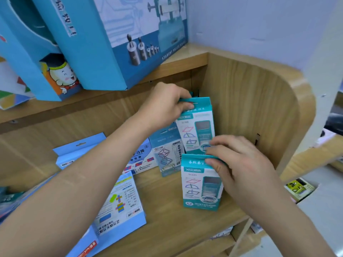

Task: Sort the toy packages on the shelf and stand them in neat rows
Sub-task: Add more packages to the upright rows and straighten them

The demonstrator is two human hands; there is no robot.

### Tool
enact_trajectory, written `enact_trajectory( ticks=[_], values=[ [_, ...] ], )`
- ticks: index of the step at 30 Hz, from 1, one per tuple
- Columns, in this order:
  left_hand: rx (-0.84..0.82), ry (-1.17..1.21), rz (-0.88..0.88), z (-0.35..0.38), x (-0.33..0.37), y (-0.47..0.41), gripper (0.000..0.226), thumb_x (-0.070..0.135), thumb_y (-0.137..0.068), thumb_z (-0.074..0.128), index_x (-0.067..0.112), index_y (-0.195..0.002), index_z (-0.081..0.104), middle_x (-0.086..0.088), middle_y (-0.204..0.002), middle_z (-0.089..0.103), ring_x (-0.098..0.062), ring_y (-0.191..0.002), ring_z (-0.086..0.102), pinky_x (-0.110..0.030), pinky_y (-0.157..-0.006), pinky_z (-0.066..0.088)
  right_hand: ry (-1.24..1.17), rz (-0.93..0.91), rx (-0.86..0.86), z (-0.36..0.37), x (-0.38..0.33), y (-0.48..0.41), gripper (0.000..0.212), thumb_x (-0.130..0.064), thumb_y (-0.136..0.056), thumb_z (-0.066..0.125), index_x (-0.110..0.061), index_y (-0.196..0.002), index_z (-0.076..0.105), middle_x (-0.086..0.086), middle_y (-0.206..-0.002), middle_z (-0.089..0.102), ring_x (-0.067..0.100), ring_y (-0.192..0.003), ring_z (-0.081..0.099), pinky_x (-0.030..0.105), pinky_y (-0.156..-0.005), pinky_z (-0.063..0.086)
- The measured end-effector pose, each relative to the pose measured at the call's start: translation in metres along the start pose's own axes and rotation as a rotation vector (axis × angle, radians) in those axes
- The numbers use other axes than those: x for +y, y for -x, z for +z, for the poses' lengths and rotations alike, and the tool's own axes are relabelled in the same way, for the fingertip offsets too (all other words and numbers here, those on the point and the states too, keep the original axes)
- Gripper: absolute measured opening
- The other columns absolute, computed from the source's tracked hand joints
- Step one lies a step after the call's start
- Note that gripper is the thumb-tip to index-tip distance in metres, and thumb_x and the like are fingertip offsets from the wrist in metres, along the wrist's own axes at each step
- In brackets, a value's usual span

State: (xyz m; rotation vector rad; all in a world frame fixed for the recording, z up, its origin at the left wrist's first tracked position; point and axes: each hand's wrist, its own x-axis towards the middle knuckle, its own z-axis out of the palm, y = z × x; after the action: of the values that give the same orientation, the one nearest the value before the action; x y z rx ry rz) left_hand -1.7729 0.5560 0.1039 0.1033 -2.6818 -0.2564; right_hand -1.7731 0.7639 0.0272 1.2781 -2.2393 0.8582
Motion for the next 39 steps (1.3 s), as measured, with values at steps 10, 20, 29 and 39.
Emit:
enact_trajectory(
  ticks=[10, 20, 29, 39],
  values=[
    [-0.06, -0.288, 0.079, 0.036, -0.016, -0.017, 0.023, 0.031, -0.095, 0.051, 0.013, -0.092, 0.064, -0.01, -0.091, 0.067, -0.032, -0.085, 0.061, -0.035, -0.067, 0.046, 0.064, -0.079, -0.095, 0.006, -0.004, -0.01, 0.04, 0.002, -0.058, 0.072, -0.018, -0.092, 0.065, -0.005, -0.083, 0.066, 0.019, -0.077, 0.058, 0.035, -0.039, 0.048],
    [0.017, -0.423, 0.005, 0.046, -0.027, -0.02, 0.03, 0.038, -0.094, 0.053, 0.012, -0.102, 0.064, -0.009, -0.097, 0.061, -0.03, -0.087, 0.06, -0.034, -0.058, 0.039, 0.17, 0.109, -0.119, 0.015, 0.0, -0.037, 0.029, 0.004, -0.065, 0.065, -0.013, -0.089, 0.066, 0.002, -0.081, 0.062, 0.025, -0.074, 0.052, 0.04, -0.048, 0.049],
    [0.075, 0.003, -0.168, 0.023, -0.029, 0.0, 0.044, 0.014, -0.084, 0.064, 0.027, -0.125, 0.056, -0.001, -0.116, 0.062, -0.018, -0.095, 0.058, -0.03, -0.083, 0.047, 0.276, 0.189, -0.204, 0.021, -0.005, -0.087, 0.033, 0.001, -0.08, 0.059, -0.013, -0.11, 0.056, 0.007, -0.105, 0.058, 0.027, -0.097, 0.056, 0.032, -0.069, 0.039],
    [-0.021, -0.059, -0.185, 0.036, -0.008, 0.027, 0.024, 0.042, -0.087, 0.061, 0.021, -0.092, 0.071, -0.001, -0.081, 0.07, -0.023, -0.081, 0.061, -0.032, -0.064, 0.04, 0.085, 0.148, -0.017, 0.049, 0.008, -0.077, 0.045, 0.003, -0.076, 0.061, -0.006, -0.121, 0.057, 0.015, -0.119, 0.056, 0.032, -0.109, 0.052, 0.038, -0.09, 0.044]
  ],
)
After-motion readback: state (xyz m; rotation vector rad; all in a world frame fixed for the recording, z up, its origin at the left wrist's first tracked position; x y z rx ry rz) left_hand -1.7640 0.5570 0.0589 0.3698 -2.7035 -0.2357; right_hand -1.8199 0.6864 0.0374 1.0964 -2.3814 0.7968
